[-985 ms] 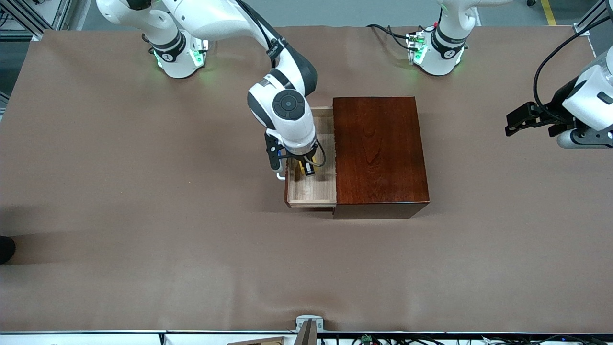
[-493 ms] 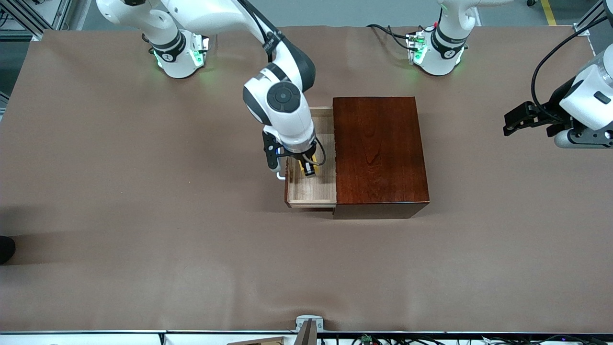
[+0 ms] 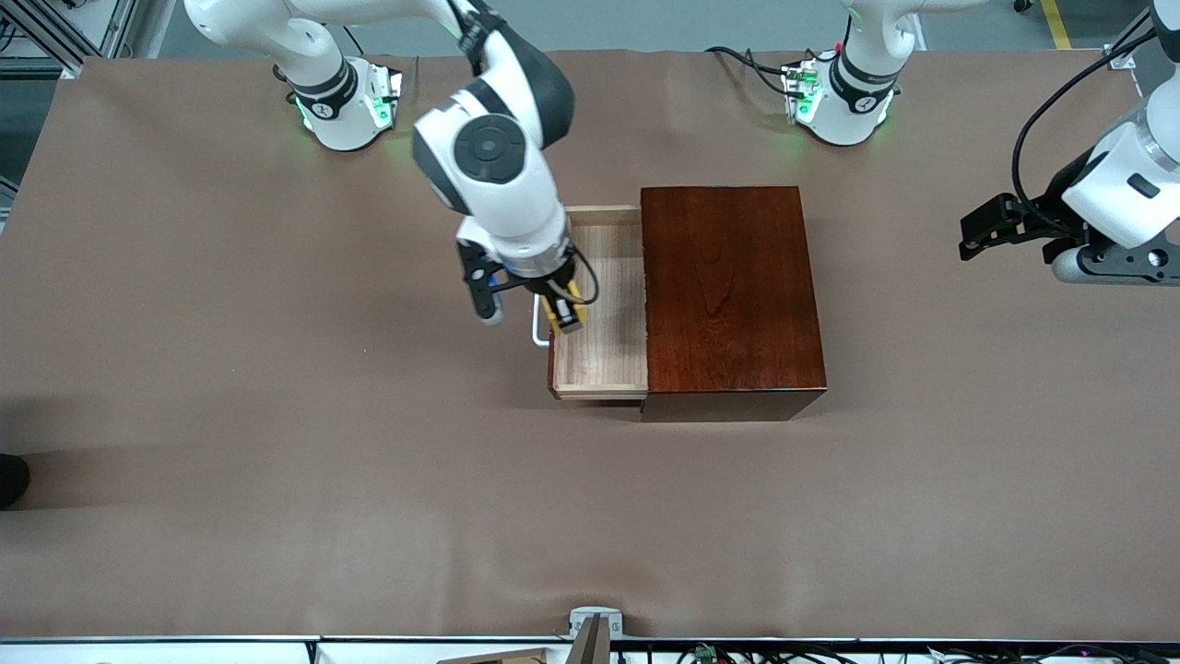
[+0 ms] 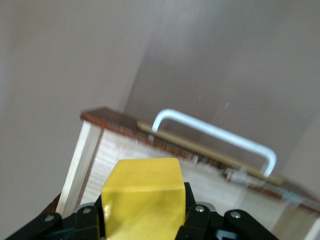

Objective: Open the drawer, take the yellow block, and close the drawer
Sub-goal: 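Lift the yellow cube out with the right gripper while the left gripper withdraws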

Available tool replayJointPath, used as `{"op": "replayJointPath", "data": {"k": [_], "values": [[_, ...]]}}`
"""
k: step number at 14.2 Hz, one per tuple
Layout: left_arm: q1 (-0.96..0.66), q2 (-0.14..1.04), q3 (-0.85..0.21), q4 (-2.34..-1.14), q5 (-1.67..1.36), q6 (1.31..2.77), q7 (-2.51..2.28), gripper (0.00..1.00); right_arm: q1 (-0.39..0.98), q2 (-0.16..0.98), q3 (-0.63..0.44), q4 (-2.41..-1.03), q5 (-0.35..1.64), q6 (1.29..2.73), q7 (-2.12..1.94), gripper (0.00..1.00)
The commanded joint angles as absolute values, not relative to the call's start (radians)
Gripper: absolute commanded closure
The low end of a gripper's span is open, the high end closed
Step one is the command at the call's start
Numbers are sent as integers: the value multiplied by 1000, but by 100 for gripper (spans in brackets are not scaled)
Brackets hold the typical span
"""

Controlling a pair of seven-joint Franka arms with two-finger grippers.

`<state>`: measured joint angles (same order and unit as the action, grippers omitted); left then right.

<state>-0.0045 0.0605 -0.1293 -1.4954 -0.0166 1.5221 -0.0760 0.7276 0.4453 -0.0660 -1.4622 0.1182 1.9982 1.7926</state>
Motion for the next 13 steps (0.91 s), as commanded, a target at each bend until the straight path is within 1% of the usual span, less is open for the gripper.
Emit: {"op": "replayJointPath", "data": {"k": [1, 4, 7, 11, 13], "values": [[-6, 54, -161, -1500, -14, 1525, -80, 0, 631, 365, -54, -1496, 132, 1919, 1593, 100], [-6, 54, -210, -1500, -15, 1522, -81, 0, 513, 331, -54, -1503, 140, 1836, 1358, 100], [-6, 57, -299, -1502, -15, 1522, -78, 0, 415, 292, -54, -1575, 140, 1827, 1127, 100], [-14, 87, -484, -1497, -12, 1535, -84, 0, 252, 267, -54, -1658, 140, 1825, 799, 100], [-35, 110, -575, -1497, -5, 1600, -83, 0, 183, 270, -54, -1677, 140, 1825, 666, 100]]}}
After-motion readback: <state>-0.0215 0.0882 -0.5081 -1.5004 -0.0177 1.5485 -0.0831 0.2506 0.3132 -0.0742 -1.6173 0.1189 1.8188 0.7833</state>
